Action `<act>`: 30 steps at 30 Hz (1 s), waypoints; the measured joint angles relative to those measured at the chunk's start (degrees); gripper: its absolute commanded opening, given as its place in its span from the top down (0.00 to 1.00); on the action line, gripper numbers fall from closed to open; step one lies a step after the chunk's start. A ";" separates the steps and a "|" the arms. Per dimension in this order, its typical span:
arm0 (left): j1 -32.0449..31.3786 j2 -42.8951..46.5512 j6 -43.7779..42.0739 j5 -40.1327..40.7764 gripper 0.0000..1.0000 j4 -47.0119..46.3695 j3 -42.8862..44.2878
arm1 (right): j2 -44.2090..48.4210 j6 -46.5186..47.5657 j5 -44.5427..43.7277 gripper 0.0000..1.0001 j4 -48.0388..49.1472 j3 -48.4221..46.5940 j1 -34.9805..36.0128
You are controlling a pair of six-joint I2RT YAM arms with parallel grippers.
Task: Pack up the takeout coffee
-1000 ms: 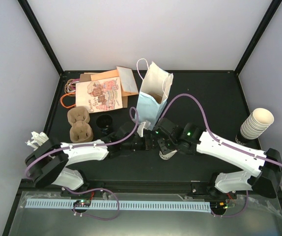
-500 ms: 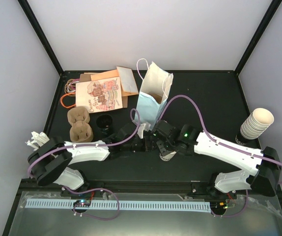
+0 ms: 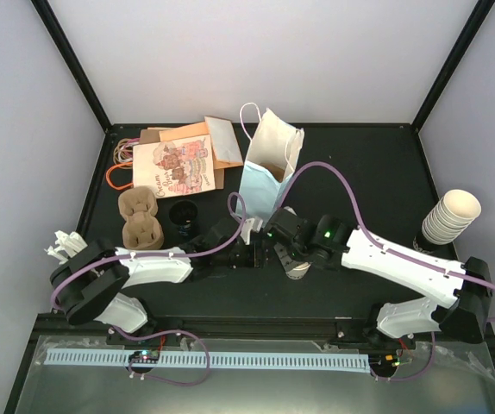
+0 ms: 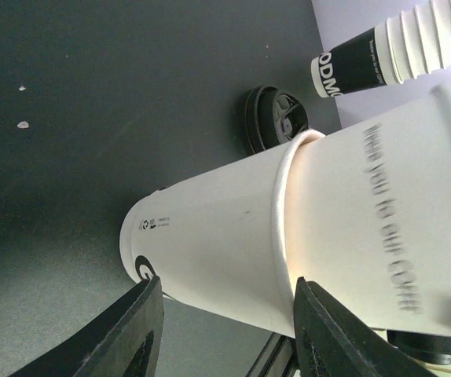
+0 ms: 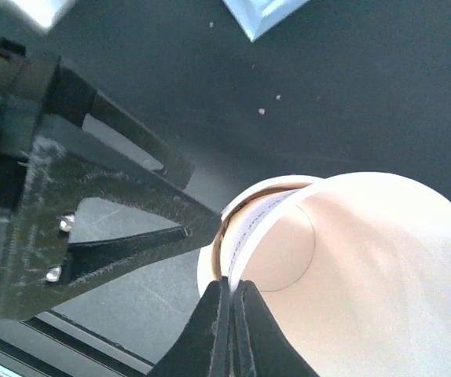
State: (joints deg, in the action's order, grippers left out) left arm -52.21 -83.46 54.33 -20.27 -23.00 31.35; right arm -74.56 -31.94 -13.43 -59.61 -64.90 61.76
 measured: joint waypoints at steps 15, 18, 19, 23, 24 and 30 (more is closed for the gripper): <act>-0.55 2.71 -3.98 2.56 0.40 9.88 2.67 | -0.26 0.50 -6.69 0.99 -12.11 -14.14 0.04; -0.70 4.46 -5.35 3.15 0.38 11.63 3.26 | -0.26 0.52 -7.65 0.99 -13.81 -15.37 0.04; -0.70 5.03 -5.88 3.26 0.37 12.15 3.50 | -0.24 0.52 -8.00 0.99 -14.29 -15.74 0.04; -0.74 8.24 -8.41 4.46 0.34 14.97 4.94 | -0.22 0.76 -8.57 0.99 -16.06 -17.05 0.04; -0.74 9.44 -9.09 4.98 0.32 15.80 5.03 | -0.22 0.85 -8.59 0.99 -16.57 -17.59 0.07; 1.09 21.29 -13.94 10.51 0.25 26.32 6.19 | -0.98 1.46 -10.14 0.98 -19.74 -24.11 1.42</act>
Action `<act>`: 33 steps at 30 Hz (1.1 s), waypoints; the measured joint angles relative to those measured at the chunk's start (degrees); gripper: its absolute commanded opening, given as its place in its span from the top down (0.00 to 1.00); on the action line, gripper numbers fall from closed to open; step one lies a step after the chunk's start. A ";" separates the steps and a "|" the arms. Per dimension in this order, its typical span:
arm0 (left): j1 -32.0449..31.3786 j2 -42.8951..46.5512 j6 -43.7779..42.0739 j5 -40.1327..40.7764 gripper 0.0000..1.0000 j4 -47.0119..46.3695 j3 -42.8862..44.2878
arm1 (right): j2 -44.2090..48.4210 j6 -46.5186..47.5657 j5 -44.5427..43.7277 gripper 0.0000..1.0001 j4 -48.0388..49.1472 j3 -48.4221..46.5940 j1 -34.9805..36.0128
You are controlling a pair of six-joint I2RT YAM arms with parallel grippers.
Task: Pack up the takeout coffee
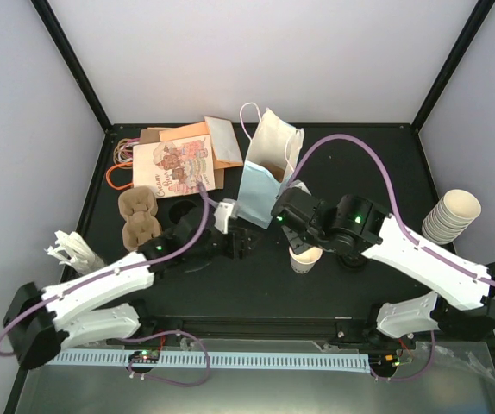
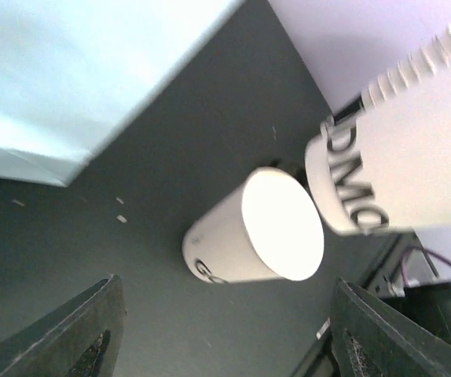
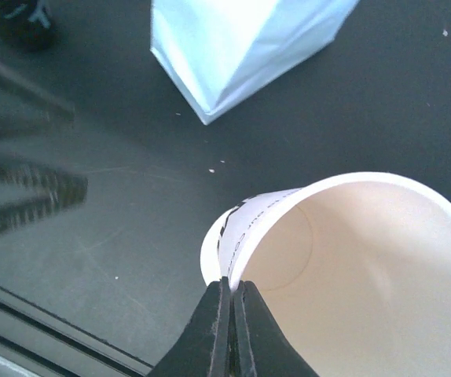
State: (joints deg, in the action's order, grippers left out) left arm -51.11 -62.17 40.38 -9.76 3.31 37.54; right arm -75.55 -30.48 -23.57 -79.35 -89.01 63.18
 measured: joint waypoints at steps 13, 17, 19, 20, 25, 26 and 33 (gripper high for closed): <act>28.39 18.56 -11.10 -6.62 0.17 18.60 3.72 | -10.16 3.19 3.69 0.98 8.39 -1.97 7.21; 32.61 18.56 -13.99 -10.14 0.09 22.80 4.13 | -12.44 3.85 5.07 0.98 13.11 0.94 7.82; 34.18 18.60 -15.63 -11.37 0.03 24.79 4.70 | -13.49 4.24 5.53 0.98 15.56 2.86 7.87; 34.49 18.62 -16.28 -11.56 0.01 25.29 4.90 | -14.08 4.46 5.68 0.98 16.59 3.76 7.85; 35.43 18.86 -19.54 -11.87 0.01 28.17 6.56 | -17.79 4.70 6.36 0.98 21.20 6.97 7.87; 35.43 19.10 -20.13 -11.80 0.01 28.41 6.58 | -18.40 4.72 6.54 0.98 21.94 7.41 7.87; 35.47 21.46 -23.28 -9.68 0.01 30.05 6.60 | -20.65 4.72 7.21 0.90 25.51 10.14 8.04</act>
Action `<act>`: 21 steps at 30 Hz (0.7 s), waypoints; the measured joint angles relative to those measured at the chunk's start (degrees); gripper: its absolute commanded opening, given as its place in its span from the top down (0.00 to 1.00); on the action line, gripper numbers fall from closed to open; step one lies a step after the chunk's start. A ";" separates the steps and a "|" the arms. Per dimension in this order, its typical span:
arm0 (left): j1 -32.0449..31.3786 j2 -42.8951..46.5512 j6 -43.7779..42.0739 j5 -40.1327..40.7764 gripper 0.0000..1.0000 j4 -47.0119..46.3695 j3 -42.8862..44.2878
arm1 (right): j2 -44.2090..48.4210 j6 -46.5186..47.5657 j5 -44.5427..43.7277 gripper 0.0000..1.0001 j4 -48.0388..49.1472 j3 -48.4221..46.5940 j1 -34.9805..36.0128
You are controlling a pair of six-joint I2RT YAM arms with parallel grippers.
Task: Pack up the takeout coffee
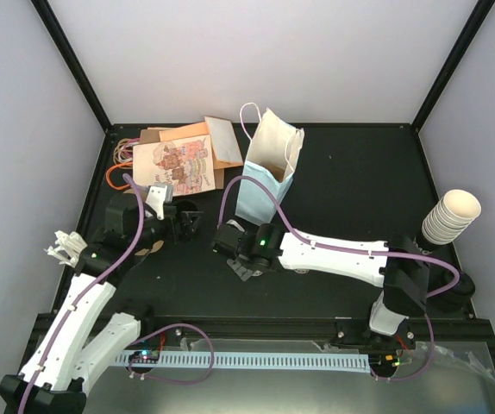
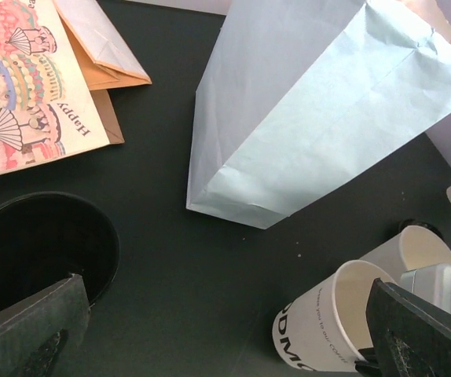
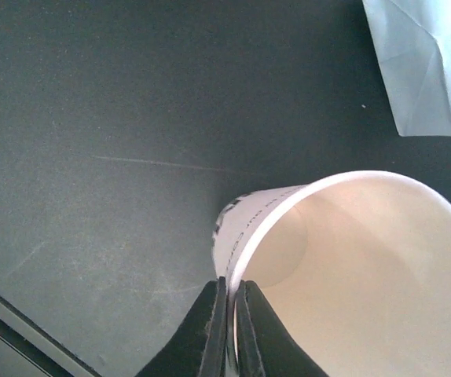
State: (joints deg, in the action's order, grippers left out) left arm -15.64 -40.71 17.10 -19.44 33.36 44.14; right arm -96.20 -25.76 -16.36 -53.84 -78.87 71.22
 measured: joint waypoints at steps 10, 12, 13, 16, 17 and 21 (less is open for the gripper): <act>0.20 0.28 -2.75 1.44 0.01 0.87 -0.02 | -1.22 -0.09 -0.46 0.87 1.51 0.26 1.14; 0.20 0.52 -3.13 1.49 0.01 0.90 -0.02 | -1.75 -0.13 -0.94 0.78 1.49 0.26 1.49; 0.20 0.70 -3.26 1.49 0.01 0.92 -0.02 | -1.81 -0.13 -1.18 0.76 1.46 0.26 1.68; 0.20 1.31 -3.67 1.49 0.01 0.92 -0.02 | -1.66 -0.09 -1.49 0.70 1.33 0.26 2.10; 0.20 1.38 -3.89 1.49 0.01 0.94 -0.02 | -1.53 -0.26 -1.49 0.69 1.27 0.26 2.10; 0.20 1.36 -4.90 1.53 0.01 1.05 -0.02 | 0.44 -0.09 -1.53 0.68 0.81 0.26 2.16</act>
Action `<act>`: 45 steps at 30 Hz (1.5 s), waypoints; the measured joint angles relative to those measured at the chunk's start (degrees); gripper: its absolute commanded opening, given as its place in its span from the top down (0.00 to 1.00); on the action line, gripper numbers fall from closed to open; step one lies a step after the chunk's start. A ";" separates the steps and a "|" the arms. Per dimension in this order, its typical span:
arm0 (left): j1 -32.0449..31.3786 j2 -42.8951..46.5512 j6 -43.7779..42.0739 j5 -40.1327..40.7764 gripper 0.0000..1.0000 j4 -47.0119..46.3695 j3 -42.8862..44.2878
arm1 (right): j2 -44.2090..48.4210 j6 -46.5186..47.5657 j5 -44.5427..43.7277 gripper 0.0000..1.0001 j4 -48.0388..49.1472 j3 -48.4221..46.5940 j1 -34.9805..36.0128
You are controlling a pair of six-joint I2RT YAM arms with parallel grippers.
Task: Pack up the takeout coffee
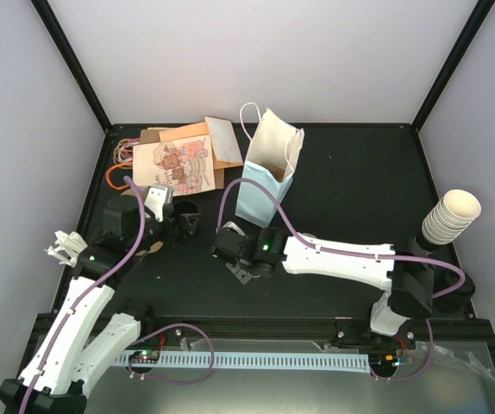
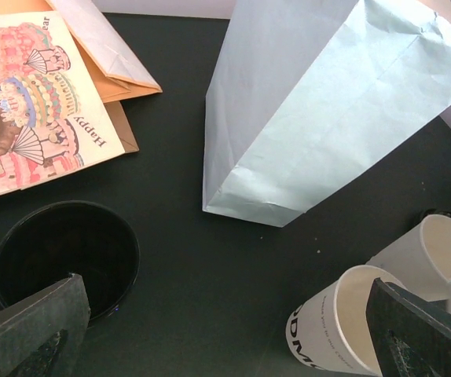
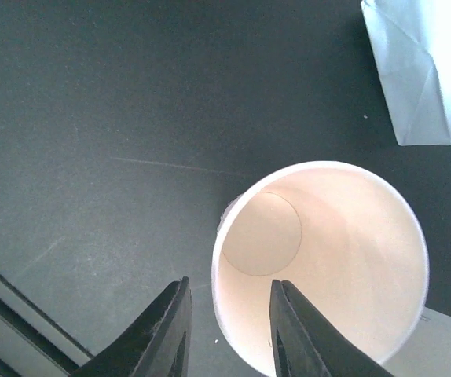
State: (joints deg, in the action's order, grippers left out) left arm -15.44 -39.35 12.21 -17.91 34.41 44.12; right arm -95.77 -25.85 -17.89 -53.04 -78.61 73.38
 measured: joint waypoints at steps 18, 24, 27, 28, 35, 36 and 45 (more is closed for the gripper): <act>0.00 0.00 -3.93 -2.82 0.01 -0.61 0.00 | 17.38 -3.21 0.57 0.67 -6.03 10.21 -9.20; 0.00 0.00 -4.48 -3.21 0.01 -0.79 0.00 | 19.85 -3.23 2.73 0.67 -6.12 15.72 -12.13; 0.00 0.00 -4.59 -3.26 0.01 -1.05 0.00 | 19.56 -3.23 3.48 0.68 -6.03 16.39 -12.41; 0.00 0.00 -4.59 -3.28 0.01 -1.09 0.00 | 19.41 -3.23 3.65 0.68 -6.05 16.41 -12.46; 0.00 0.00 -4.66 -3.28 0.01 -1.38 0.00 | 18.25 -3.19 3.96 0.69 -5.14 16.83 -12.50; 0.00 0.00 -4.66 -3.28 0.01 -1.40 0.00 | 17.97 -3.19 3.96 0.70 -4.92 17.07 -12.55; 0.00 -0.02 -4.66 -3.28 0.01 -1.40 0.00 | 15.98 -2.84 3.93 0.76 -3.19 19.28 -13.86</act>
State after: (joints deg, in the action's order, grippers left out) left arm -15.44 -39.38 7.55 -21.19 33.01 44.12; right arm -79.79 -28.69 -13.96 -56.23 -59.33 59.53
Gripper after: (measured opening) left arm 0.988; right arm 0.272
